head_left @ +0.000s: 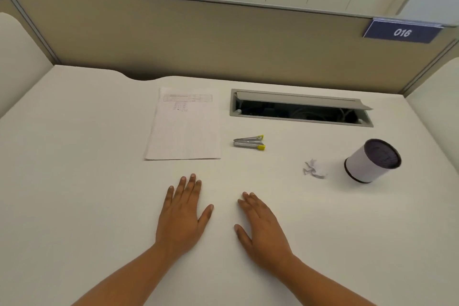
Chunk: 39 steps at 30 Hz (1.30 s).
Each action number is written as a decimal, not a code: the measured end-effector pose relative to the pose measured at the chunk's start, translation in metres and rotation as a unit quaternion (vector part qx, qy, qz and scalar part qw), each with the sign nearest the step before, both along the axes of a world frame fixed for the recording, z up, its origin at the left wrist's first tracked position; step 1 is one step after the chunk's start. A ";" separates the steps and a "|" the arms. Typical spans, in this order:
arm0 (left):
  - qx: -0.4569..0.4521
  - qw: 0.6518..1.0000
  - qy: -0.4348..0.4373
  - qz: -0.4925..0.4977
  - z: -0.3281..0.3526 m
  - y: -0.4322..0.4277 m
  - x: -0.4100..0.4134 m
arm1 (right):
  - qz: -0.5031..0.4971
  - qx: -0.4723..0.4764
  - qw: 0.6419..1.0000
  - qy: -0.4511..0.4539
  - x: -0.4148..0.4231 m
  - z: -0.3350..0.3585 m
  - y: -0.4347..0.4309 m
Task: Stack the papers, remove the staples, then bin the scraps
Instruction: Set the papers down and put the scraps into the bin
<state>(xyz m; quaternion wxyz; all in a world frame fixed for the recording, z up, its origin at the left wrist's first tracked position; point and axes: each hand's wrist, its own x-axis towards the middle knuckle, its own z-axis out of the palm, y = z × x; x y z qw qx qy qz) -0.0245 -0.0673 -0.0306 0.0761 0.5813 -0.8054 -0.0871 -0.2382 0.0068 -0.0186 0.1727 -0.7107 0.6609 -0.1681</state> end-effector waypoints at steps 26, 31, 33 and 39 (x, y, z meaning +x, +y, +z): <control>-0.008 0.994 0.005 0.106 -0.002 0.019 -0.067 | -0.175 0.082 0.981 0.028 -0.206 0.056 -0.071; -0.009 0.994 0.005 0.105 -0.001 0.018 -0.068 | -0.137 0.097 0.980 0.103 -0.201 0.053 -0.082; -0.006 0.995 0.000 0.101 -0.001 0.018 -0.068 | -0.123 0.098 0.980 0.120 -0.198 0.052 -0.085; 0.002 0.995 -0.004 0.096 0.001 0.025 -0.072 | -0.094 0.090 0.981 0.146 -0.190 0.055 -0.089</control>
